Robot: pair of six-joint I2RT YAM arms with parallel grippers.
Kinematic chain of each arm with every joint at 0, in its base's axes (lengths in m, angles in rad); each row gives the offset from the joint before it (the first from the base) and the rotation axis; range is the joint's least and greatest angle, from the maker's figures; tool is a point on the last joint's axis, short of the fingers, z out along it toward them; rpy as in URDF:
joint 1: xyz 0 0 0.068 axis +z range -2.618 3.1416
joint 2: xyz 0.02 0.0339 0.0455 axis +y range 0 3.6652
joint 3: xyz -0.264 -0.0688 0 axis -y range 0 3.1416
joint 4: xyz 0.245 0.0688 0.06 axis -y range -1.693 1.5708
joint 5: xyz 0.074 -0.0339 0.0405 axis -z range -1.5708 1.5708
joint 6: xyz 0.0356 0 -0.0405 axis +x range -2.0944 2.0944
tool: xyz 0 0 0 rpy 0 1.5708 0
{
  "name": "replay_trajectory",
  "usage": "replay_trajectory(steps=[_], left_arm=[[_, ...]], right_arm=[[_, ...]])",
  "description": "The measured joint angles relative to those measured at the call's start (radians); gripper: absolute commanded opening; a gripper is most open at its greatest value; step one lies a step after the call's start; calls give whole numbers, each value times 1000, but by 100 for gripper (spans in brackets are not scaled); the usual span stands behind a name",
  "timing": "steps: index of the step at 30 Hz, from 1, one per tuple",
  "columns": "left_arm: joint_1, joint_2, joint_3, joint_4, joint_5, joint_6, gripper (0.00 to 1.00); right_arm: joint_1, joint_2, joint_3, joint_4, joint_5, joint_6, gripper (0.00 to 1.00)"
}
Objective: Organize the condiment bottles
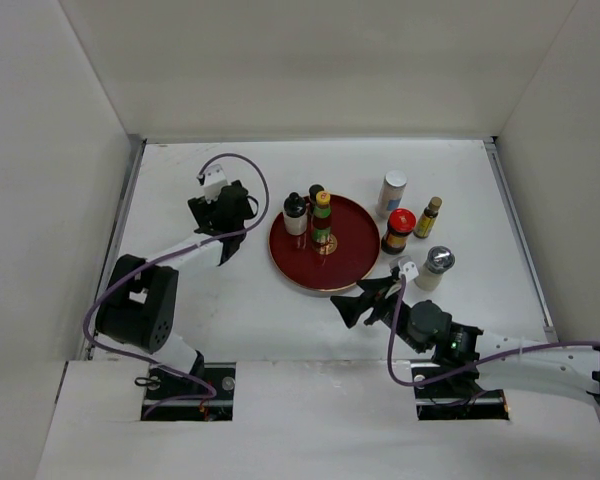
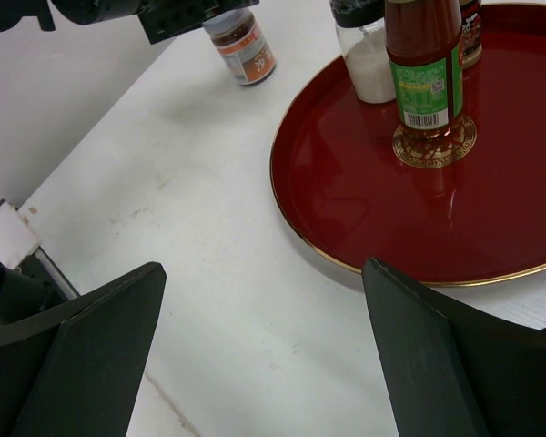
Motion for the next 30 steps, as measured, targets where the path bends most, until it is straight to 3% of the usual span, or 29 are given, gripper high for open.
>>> replay_trajectory(steps=[5,9,11,17,22,24,26,28,30], left_arm=[[27,62,16,12,3,0,72],[37,74,16,13,13,-1,44],[36,73,15,15,11,0,36],[-14,-51,-79,15,5,10,30],[-190,-283,-140,-5,-14,37,29],[-275,-362,-152,3,-16,37,29],[-346,-412,-165,11,-18,34,28],[-402,-427,-172,11,-26,29,28],[-445,-405,-172,12,-33,26,28]], right_arm=[[0,2,0,0,0,0,96],[0,3,0,0,0,0,96],[0,3,0,0,0,0,96],[0,9,0,0,0,0,96],[0,13,0,0,0,0,95],[0,9,0,0,0,-2,85],[1,-4,0,0,0,-10,62],[6,-25,0,0,0,-16,32],[12,-47,0,2,0,-16,16]])
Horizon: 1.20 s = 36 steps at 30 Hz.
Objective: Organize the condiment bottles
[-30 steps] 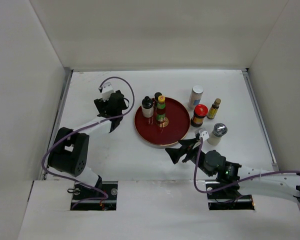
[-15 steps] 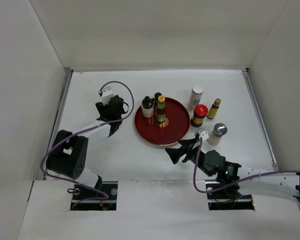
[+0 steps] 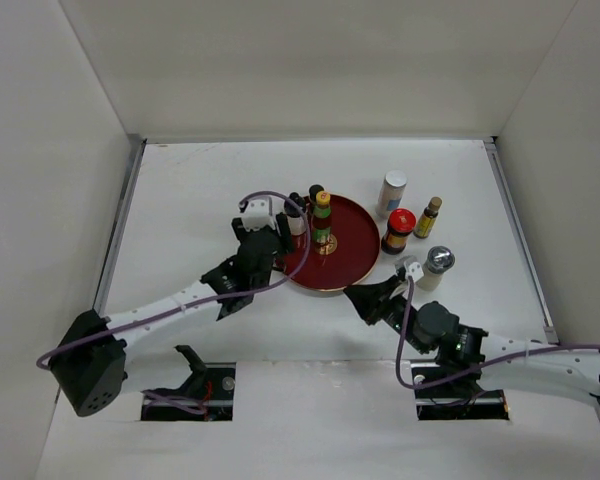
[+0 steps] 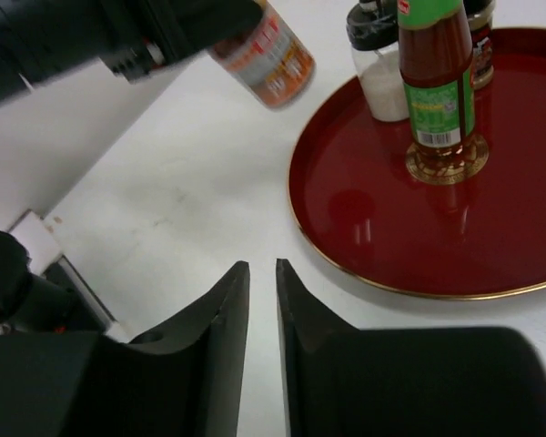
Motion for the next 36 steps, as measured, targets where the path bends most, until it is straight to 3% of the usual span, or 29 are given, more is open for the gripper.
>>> replay_trajectory(steps=[2,6,12,13,17,22,26,29,31,36], left_arm=[[-30,45,0,5,-2,-1,28],[-57,169,0,17,2,-1,28],[-55,258,0,58,9,0,30],[-55,266,0,72,10,0,31],[-54,311,0,124,14,0,38],[-48,351,0,157,18,2,55],[-42,349,-3,178,17,2,76],[-42,314,-9,202,20,0,86],[-42,246,-27,208,35,1,100],[-35,-9,-116,239,74,-1,100]], right_arm=[[2,-17,0,0,1,0,12],[18,-13,27,-32,47,8,13],[74,74,209,-149,155,9,12],[74,88,245,-168,169,7,17],[18,114,330,-214,241,-14,59],[-193,118,357,-291,298,-42,91],[-375,174,420,-380,304,-53,100],[-493,255,488,-447,277,-55,100],[-555,310,524,-485,245,-55,100],[-664,415,564,-561,146,-62,100]])
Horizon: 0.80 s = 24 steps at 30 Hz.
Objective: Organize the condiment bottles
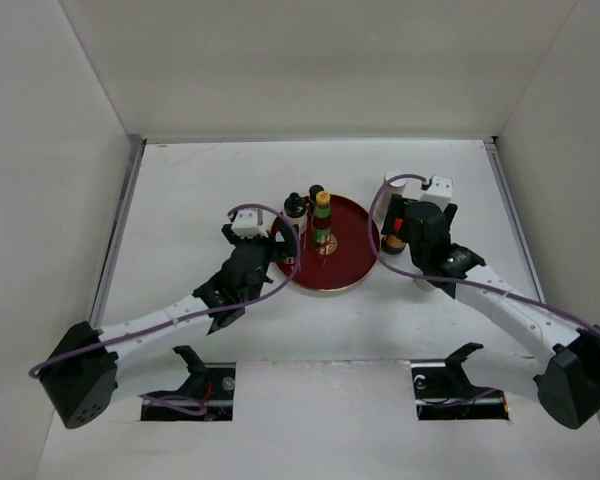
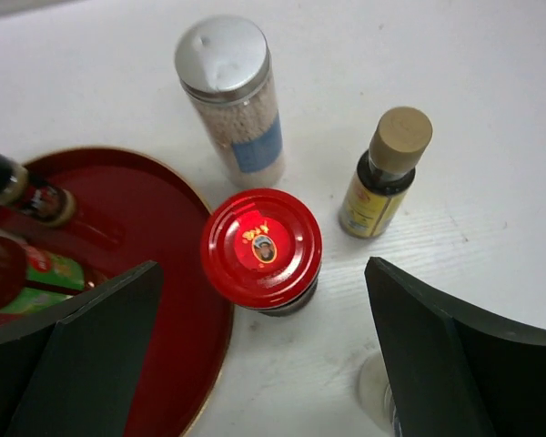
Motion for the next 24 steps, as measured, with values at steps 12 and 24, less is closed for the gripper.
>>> replay_trajectory(steps=[12,24], left_arm=[[60,-238,-261,153,-2,-1,100],[49,-173,-261,204,5,-3,100]], right_arm=[[-62,207,71,-48,-147,9,100],[-108,369,121,-42,-149,17,62]])
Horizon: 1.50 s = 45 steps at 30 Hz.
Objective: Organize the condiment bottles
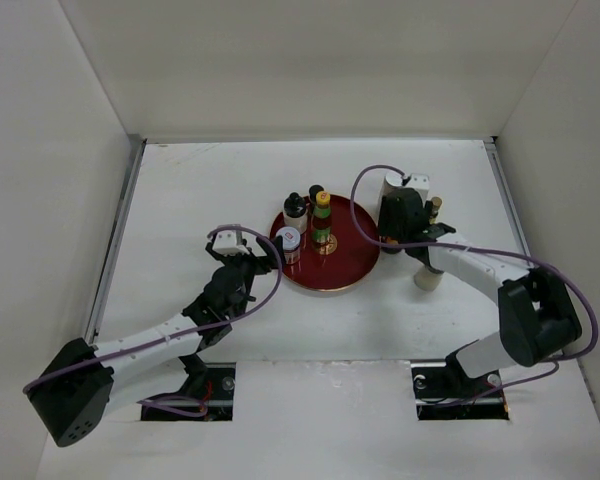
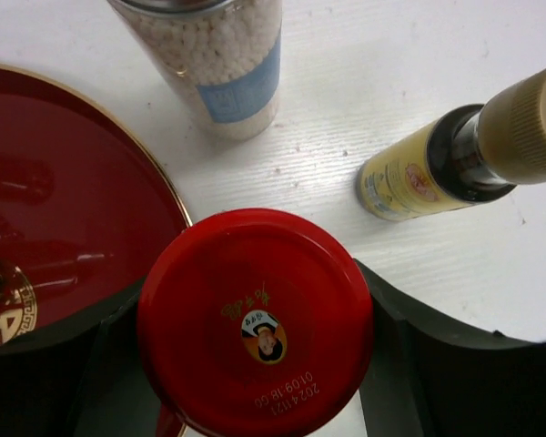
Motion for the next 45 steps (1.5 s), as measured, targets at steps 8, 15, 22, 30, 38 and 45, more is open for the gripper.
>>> replay_trajectory(steps=[8,15,22,30,38,45], left_arm=[[0,24,0,23,0,0,100],[16,21,-15,50,-18,-13,100],[58,-29,-43,58,-43,-40,100],[61,-26,-43,60,-43,-51,100],[61,-26,-43,60,-43,-54,100],[61,-26,-43,60,-43,-56,100]], right_arm=[[87,-110,-24,-20,85,-28,57],[325,-228,-24,46,111,-31,57],[489,-35,-19,150,64,-8,60],[526,128,50,197,68,-18,81],[555,69,63,217,86,-26,100],[447,-302,23,201,79,-27,100]])
